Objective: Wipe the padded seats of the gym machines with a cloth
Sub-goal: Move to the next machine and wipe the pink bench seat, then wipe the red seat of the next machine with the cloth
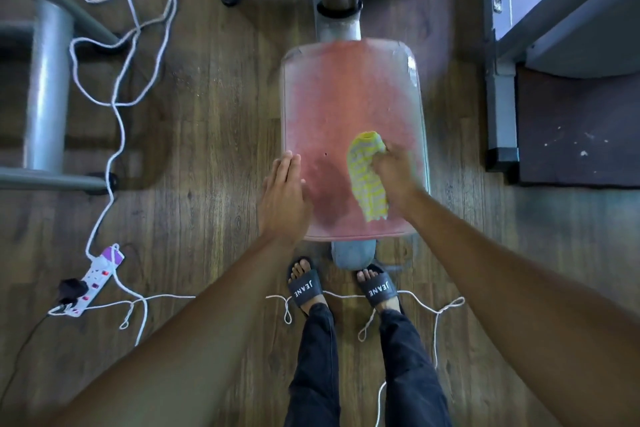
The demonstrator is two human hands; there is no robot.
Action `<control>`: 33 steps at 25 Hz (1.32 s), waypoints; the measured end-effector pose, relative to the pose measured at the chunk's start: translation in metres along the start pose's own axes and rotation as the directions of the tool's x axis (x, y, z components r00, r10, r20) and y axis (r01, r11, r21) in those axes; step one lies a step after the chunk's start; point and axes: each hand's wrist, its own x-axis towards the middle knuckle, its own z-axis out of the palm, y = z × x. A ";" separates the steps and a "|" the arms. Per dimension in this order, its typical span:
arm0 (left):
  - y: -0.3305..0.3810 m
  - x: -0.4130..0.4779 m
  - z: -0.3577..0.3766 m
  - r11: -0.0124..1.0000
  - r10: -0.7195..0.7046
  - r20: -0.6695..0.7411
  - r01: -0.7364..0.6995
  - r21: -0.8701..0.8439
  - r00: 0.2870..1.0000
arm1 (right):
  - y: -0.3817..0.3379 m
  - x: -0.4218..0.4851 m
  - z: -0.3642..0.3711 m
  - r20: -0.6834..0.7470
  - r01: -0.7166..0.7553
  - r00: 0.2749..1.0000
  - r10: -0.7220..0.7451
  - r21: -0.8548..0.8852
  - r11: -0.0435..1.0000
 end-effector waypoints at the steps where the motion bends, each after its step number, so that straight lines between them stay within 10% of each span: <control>1: 0.006 -0.003 -0.016 1.000 0.002 -0.024 -0.002 0.010 1.000 | -0.011 -0.009 -0.004 0.048 -0.096 0.995 0.091 0.118 0.988; 5: 0.027 -0.030 -0.089 0.998 -0.058 -0.146 0.057 -0.009 0.988 | -0.063 -0.056 -0.023 0.419 -0.351 0.878 0.233 0.232 0.907; 12: 0.029 -0.123 -0.204 0.973 -0.229 -0.359 0.214 -0.081 0.905 | -0.157 -0.160 0.003 0.699 -0.135 0.712 0.069 0.040 0.990; 22: -0.073 -0.321 -0.308 0.794 -0.604 -0.409 0.558 -0.239 0.684 | -0.201 -0.344 0.173 0.870 0.364 0.484 0.099 -0.302 0.881; 33: -0.290 -0.565 -0.368 0.526 -0.842 -0.396 0.722 -0.449 0.367 | -0.133 -0.590 0.449 0.915 0.508 0.333 0.229 -0.379 0.774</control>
